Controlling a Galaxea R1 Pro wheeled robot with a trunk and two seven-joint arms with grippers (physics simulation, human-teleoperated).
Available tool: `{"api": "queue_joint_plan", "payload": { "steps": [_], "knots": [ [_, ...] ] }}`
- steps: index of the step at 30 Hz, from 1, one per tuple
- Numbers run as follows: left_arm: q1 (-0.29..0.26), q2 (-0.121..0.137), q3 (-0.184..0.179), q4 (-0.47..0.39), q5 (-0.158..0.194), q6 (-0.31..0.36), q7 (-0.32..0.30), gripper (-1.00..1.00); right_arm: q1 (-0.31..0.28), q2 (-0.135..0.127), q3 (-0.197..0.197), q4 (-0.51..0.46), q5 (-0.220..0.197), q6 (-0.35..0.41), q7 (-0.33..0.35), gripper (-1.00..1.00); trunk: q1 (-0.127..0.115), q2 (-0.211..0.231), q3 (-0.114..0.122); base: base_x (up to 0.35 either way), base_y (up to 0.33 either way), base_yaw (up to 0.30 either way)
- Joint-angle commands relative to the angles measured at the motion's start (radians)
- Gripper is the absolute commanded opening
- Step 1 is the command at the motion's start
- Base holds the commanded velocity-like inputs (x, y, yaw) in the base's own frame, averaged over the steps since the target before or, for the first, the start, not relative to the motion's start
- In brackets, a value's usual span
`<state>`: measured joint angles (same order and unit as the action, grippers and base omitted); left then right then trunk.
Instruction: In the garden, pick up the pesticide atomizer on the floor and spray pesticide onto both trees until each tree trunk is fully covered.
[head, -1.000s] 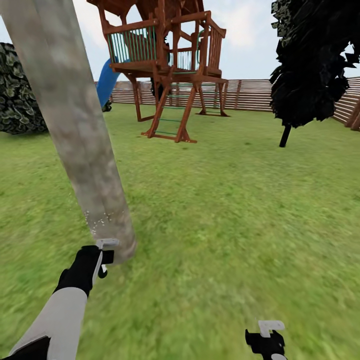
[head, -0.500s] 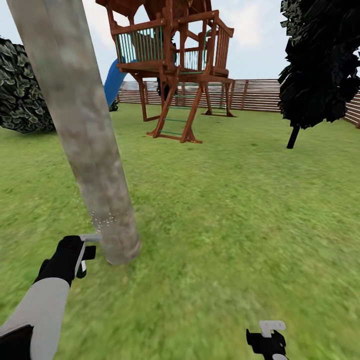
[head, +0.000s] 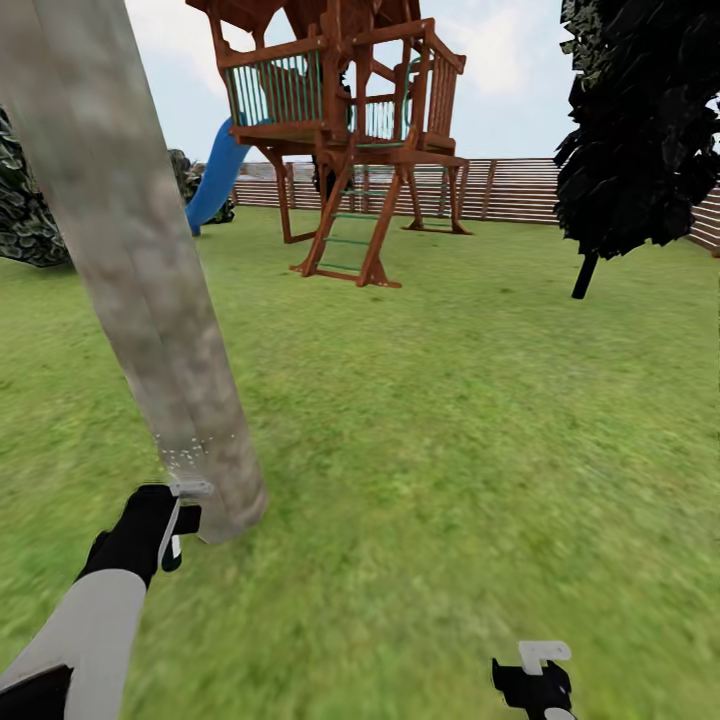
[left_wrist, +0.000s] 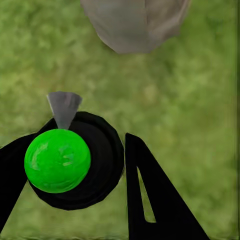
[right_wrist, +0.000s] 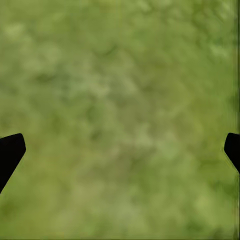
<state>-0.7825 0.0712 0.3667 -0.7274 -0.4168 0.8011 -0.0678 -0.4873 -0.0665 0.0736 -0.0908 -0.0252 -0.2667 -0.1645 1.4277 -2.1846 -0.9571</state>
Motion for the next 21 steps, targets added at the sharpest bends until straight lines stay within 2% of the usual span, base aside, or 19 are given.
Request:
{"api": "queue_joint_plan", "payload": {
  "steps": [1, 5, 8, 11, 18, 21],
  "knots": [
    [0.011, 0.001, 0.004, -0.002, -0.009, 0.003, -0.002, -1.00, -0.001, 0.000, 0.008, 0.001, -0.003, -0.002, -0.004, 1.00, 0.000, 0.000, -0.001, 0.022, -0.274, 0.000],
    [0.029, 0.000, 0.006, -0.002, -0.010, 0.000, 0.010, -1.00, -0.001, 0.005, 0.008, 0.000, -0.004, -0.003, -0.004, 1.00, 0.000, 0.000, -0.001, 0.084, -0.274, 0.067],
    [0.033, 0.002, 0.008, 0.006, -0.009, -0.001, 0.011, -1.00, -0.001, 0.004, 0.008, 0.000, -0.004, -0.003, -0.004, 1.00, 0.000, 0.000, -0.001, 0.142, -0.263, 0.239],
    [0.036, 0.009, 0.010, 0.021, -0.011, -0.032, 0.011, -1.00, -0.001, 0.004, 0.008, 0.000, -0.004, -0.003, -0.004, 1.00, 0.000, 0.000, -0.001, 0.189, -0.219, 0.273],
    [0.037, 0.008, 0.008, 0.098, -0.009, -0.052, 0.008, -1.00, -0.001, 0.004, 0.008, 0.000, -0.004, -0.003, -0.004, 1.00, 0.000, 0.000, -0.001, 0.050, -0.032, 0.276],
    [0.029, 0.011, 0.008, 0.103, -0.008, -0.048, -0.002, -1.00, -0.001, 0.004, 0.008, 0.000, -0.004, -0.003, -0.004, 1.00, 0.000, 0.000, -0.001, 0.000, 0.000, 0.273]
  ]
}}
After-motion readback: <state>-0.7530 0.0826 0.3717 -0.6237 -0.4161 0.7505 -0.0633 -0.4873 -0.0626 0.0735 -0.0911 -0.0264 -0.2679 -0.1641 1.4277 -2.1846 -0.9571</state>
